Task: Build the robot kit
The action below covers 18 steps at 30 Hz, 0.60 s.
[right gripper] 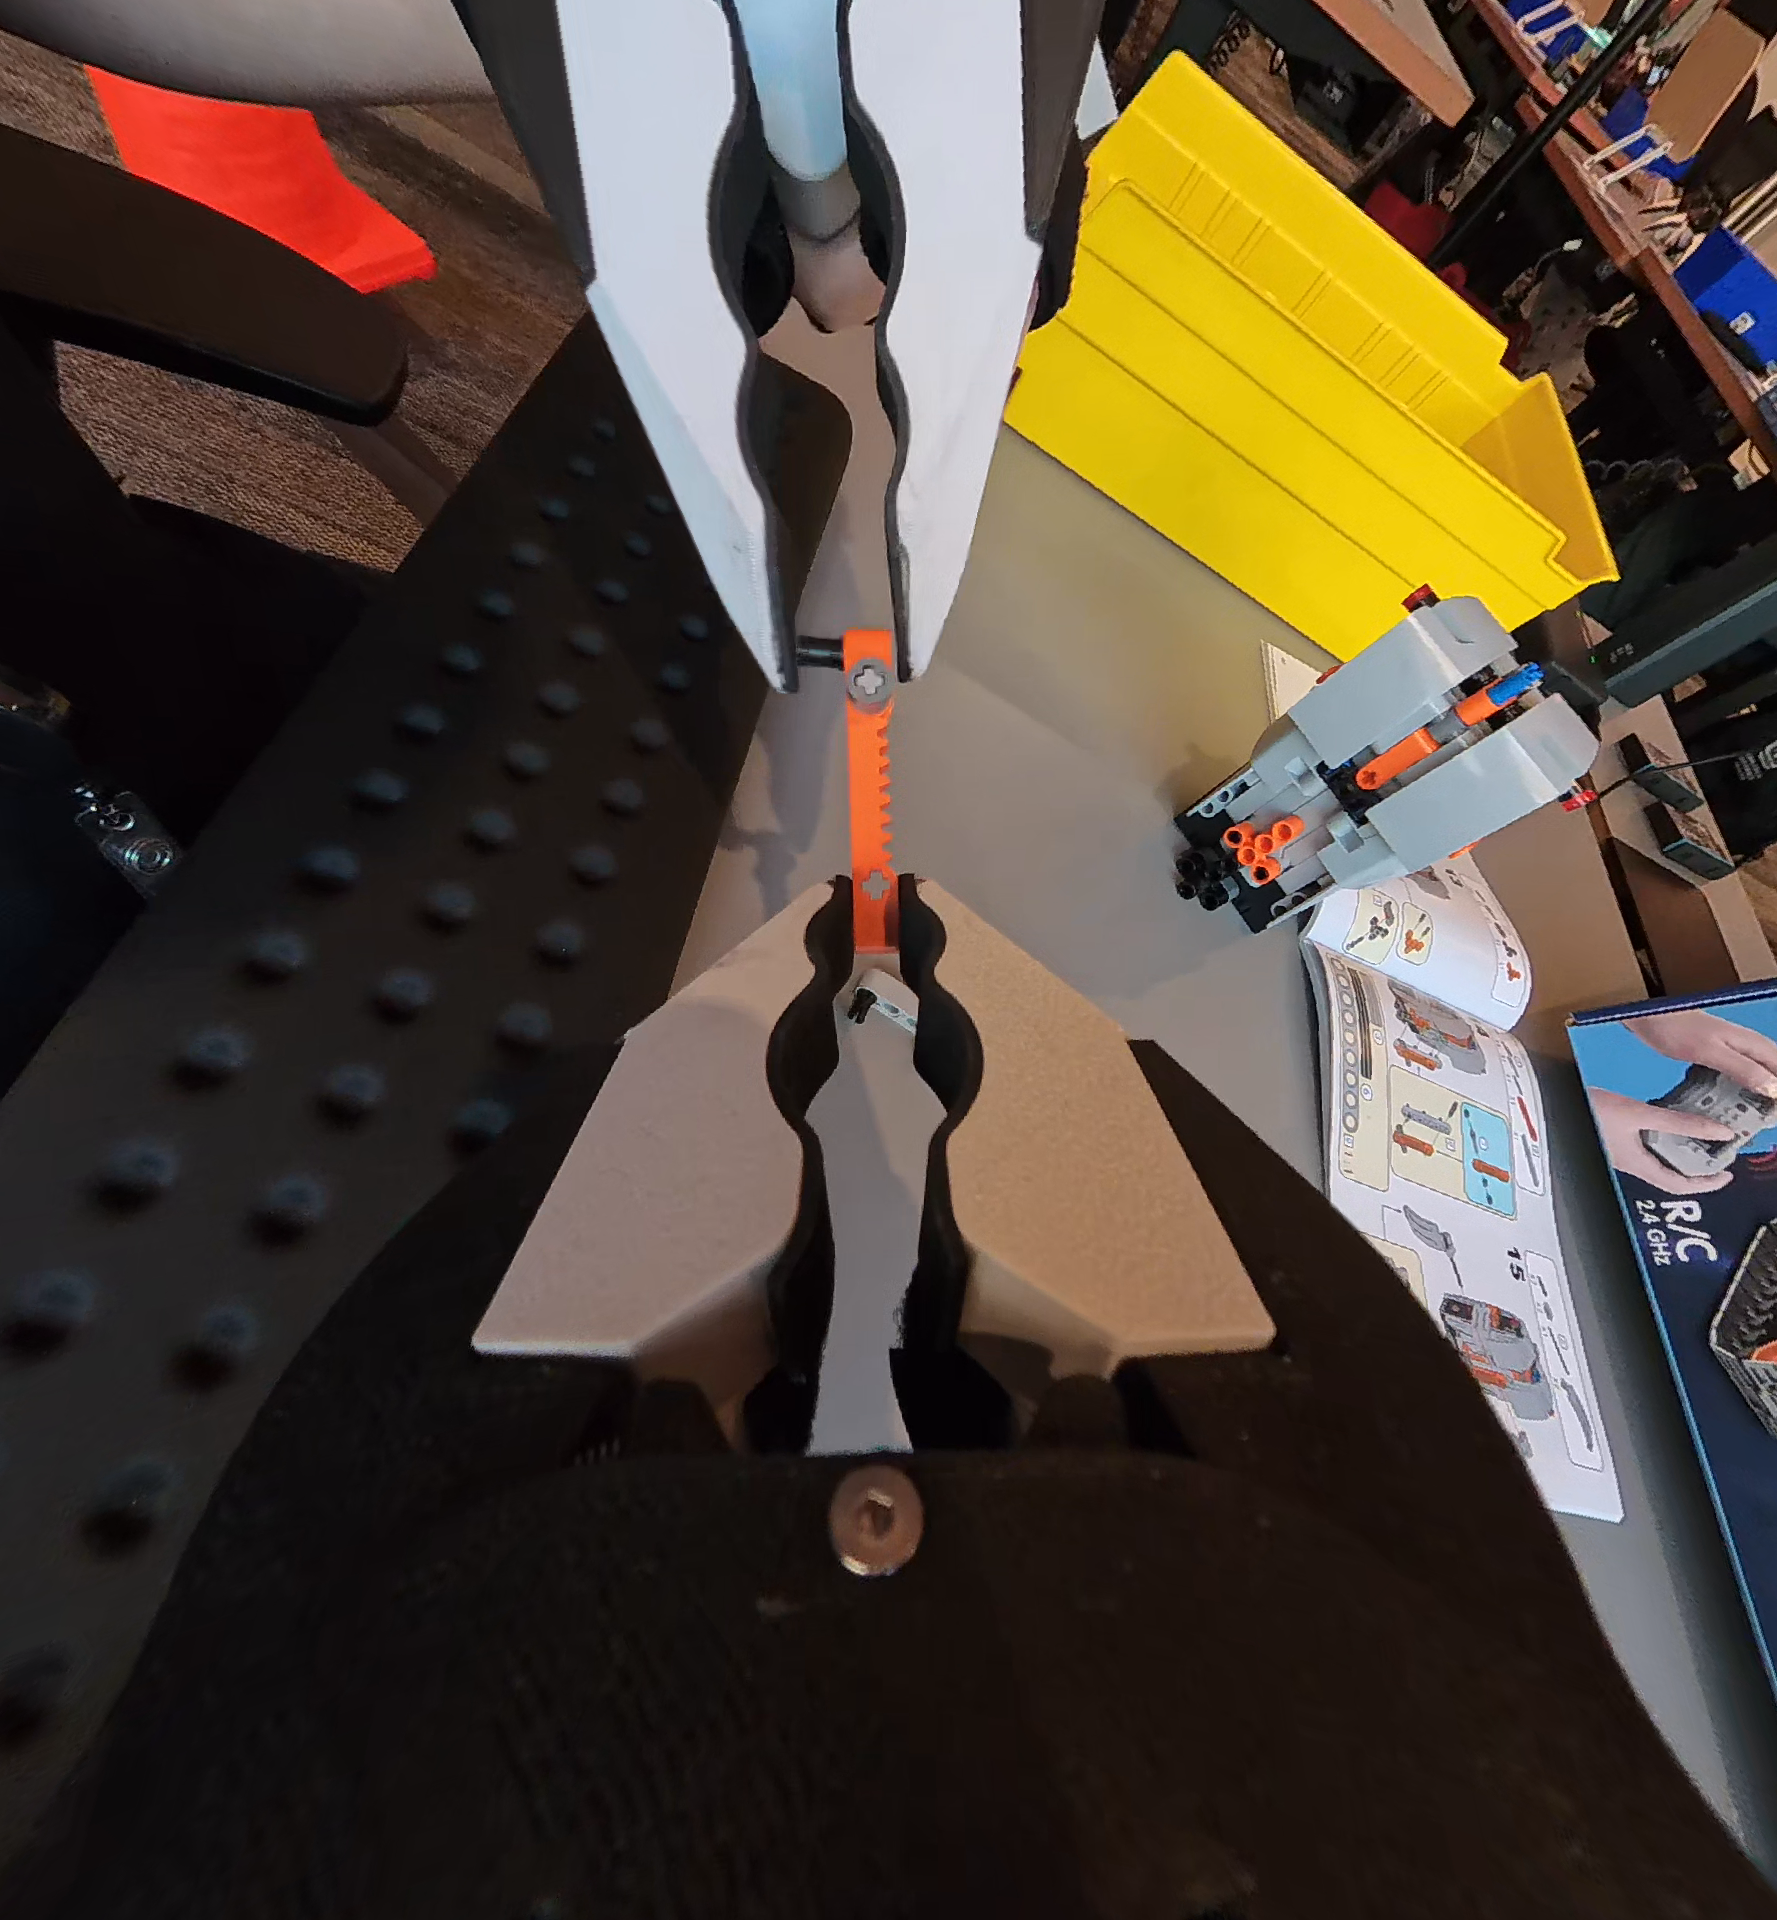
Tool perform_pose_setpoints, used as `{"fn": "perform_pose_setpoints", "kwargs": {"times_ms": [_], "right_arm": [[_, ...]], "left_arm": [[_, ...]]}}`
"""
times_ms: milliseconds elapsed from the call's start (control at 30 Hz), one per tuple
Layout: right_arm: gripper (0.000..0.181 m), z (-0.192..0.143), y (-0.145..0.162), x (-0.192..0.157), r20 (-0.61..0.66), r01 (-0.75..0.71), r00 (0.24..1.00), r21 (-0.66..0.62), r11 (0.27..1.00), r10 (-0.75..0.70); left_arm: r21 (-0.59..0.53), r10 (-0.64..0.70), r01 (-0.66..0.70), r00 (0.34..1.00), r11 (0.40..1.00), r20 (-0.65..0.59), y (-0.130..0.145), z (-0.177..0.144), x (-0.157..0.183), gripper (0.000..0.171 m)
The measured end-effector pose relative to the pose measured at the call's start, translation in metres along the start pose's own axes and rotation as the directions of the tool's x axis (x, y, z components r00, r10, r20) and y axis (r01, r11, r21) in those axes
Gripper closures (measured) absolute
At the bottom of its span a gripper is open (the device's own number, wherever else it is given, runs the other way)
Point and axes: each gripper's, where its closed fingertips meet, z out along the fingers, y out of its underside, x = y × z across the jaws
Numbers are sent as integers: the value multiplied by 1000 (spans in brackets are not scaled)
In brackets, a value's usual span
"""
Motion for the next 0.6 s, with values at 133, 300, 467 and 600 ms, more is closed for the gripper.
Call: {"fn": "perform_pose_setpoints", "kwargs": {"times_ms": [133,300,467,600], "right_arm": [[174,1,1,-1,0,6,1000,-8,1000,-6],[175,-1,-1,0,-3,-1,1000,6,1000,1],[175,-1,-2,1,-8,-4,1000,9,1000,4],[174,-2,-3,2,-15,-12,1000,14,1000,12]], "left_arm": [[-1,2,-2,1000,1000,1,0,1,0,155],[6,11,-11,1000,1000,15,-2,0,-1,157],[6,21,-21,999,1000,36,-3,-1,-2,157],[9,-13,13,999,1000,46,-3,-1,-4,157]]}}
